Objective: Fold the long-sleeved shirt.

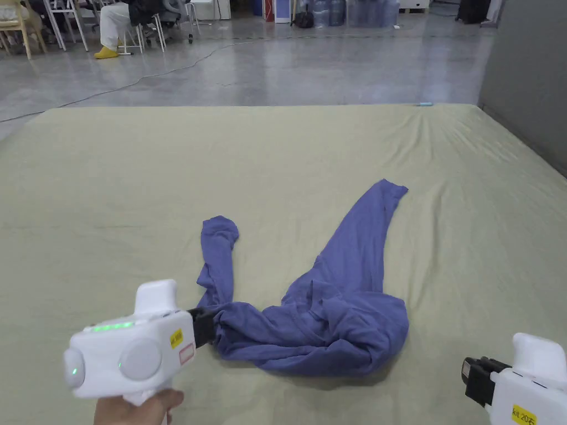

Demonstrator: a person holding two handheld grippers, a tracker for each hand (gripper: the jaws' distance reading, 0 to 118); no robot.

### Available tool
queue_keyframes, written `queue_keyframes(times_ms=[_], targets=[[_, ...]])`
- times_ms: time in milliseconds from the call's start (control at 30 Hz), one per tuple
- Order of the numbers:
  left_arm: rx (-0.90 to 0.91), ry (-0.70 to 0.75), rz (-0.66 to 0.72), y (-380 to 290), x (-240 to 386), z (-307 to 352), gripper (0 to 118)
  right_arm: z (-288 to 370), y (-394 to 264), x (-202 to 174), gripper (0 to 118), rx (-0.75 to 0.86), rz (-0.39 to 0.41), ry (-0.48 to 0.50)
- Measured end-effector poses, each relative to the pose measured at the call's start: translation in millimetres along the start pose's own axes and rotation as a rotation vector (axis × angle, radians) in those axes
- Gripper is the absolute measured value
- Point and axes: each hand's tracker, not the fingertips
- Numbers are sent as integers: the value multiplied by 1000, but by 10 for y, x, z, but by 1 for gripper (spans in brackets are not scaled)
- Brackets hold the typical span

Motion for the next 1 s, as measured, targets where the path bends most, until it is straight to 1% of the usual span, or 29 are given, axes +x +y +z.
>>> queue_keyframes(times_ms=[33,133,233,267,300,333,367,433,467,500,533,600,633,667,700,733,833,933,967,1000], targets=[[-67,13,-27,95,-3,-157,116,-13,18,-2,0,-2,0,7],[-85,7,-55,265,37,-520,114,43,48,-79,0,-11,10,7],[-150,13,-135,326,73,-914,114,-29,52,-73,0,-26,19,4],[-188,25,-173,291,170,-1039,114,-47,57,-77,0,-32,19,1],[-221,25,-202,271,189,-1142,111,-59,66,-81,0,-38,20,-1],[-244,18,-229,234,205,-1241,104,-113,71,-60,0,-44,22,-4],[-261,20,-260,178,229,-1311,95,-141,95,-56,0,-49,29,-4],[-294,8,-301,42,309,-1393,56,-201,176,-60,0,-58,44,1],[-292,19,-315,-4,329,-1385,43,-187,251,-114,0,-59,52,2],[-244,39,-341,-9,333,-1327,23,-217,314,-134,0,-60,57,-1],[-215,10,-317,22,336,-1227,16,-270,406,-154,0,-54,63,-1],[-194,-60,-195,77,276,-1098,16,-466,620,-185,1,-51,76,17],[-189,-66,-174,88,260,-1045,16,-605,756,-209,17,-59,95,31],[-176,-49,-178,120,254,-982,16,-747,890,-248,49,-68,111,39],[-178,-48,-189,117,262,-949,16,-902,1000,-264,85,-76,119,38],[-174,-49,-193,108,270,-917,16,-1107,1113,-299,92,-114,139,33],[-170,-50,-195,89,278,-926,16,-1622,1339,-330,91,-204,163,-10],[-175,-44,-194,65,289,-963,16,-2028,1404,-360,91,-339,167,-14],[-178,-45,-194,50,295,-968,16,-2131,1401,-373,88,-383,178,-6],[-179,-45,-193,42,300,-968,16,-2203,1382,-403,71,-415,190,-9]])
